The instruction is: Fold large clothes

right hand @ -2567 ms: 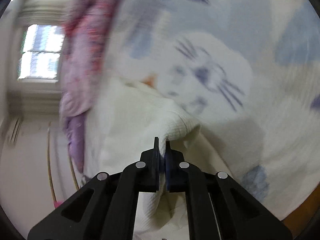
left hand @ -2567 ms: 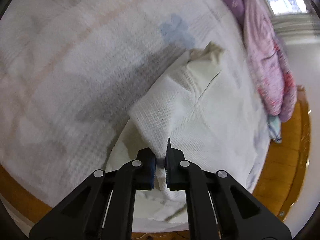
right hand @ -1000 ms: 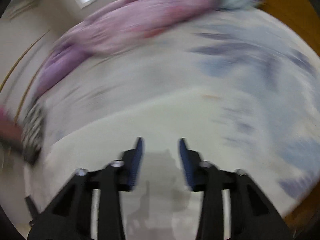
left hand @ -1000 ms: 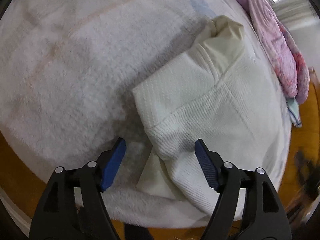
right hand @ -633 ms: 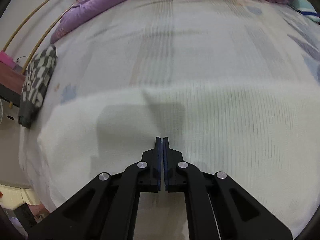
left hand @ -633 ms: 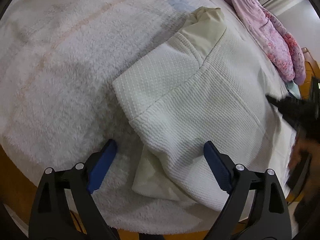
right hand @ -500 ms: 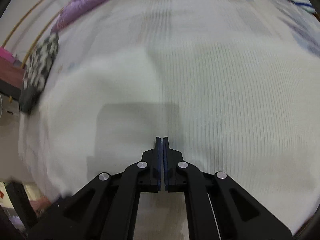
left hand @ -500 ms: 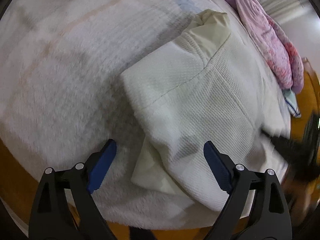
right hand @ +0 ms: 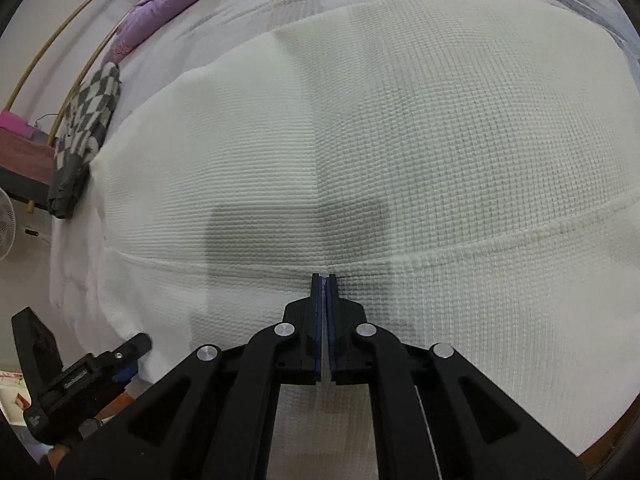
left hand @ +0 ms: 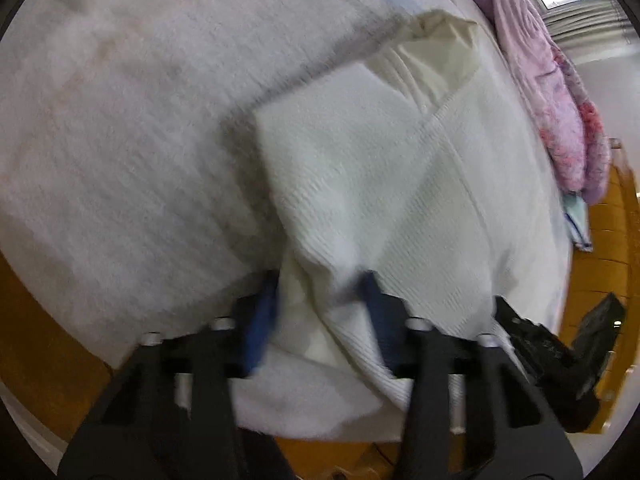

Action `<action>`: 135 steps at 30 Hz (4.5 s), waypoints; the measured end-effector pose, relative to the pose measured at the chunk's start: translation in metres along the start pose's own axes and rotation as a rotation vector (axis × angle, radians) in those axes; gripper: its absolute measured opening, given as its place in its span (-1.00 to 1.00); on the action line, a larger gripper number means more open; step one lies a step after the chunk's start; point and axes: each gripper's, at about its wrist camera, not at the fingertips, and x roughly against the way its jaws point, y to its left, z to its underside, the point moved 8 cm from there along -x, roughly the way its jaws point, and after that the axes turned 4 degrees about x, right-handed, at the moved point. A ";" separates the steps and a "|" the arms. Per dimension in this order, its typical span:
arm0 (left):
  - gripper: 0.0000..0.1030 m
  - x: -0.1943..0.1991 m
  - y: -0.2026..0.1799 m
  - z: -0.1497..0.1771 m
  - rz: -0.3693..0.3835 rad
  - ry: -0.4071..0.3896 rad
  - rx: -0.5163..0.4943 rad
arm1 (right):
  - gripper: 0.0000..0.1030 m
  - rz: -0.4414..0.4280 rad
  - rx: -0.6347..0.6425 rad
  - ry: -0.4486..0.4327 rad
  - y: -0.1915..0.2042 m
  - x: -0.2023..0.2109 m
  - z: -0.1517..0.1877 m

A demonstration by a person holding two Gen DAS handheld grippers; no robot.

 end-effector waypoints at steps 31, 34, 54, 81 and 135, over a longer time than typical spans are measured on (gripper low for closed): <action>-0.76 0.064 -0.211 0.012 0.155 -0.088 -0.356 | -0.80 -0.246 0.116 -0.205 0.081 0.054 -0.036; -0.68 0.071 -0.227 0.015 0.176 -0.149 -0.377 | -0.83 -0.266 0.009 -0.210 0.065 0.058 -0.047; 0.49 -0.038 -0.242 0.078 0.013 -0.044 -0.449 | -0.84 -0.181 -0.775 -0.357 -0.215 0.123 0.030; -0.48 -0.078 -0.242 0.134 0.126 0.210 -0.317 | 0.50 -0.383 -1.096 -0.286 -0.267 0.100 0.117; 0.04 -0.126 -0.254 0.135 -0.100 0.227 -0.343 | -0.53 -0.371 -0.944 -0.244 -0.229 0.090 0.062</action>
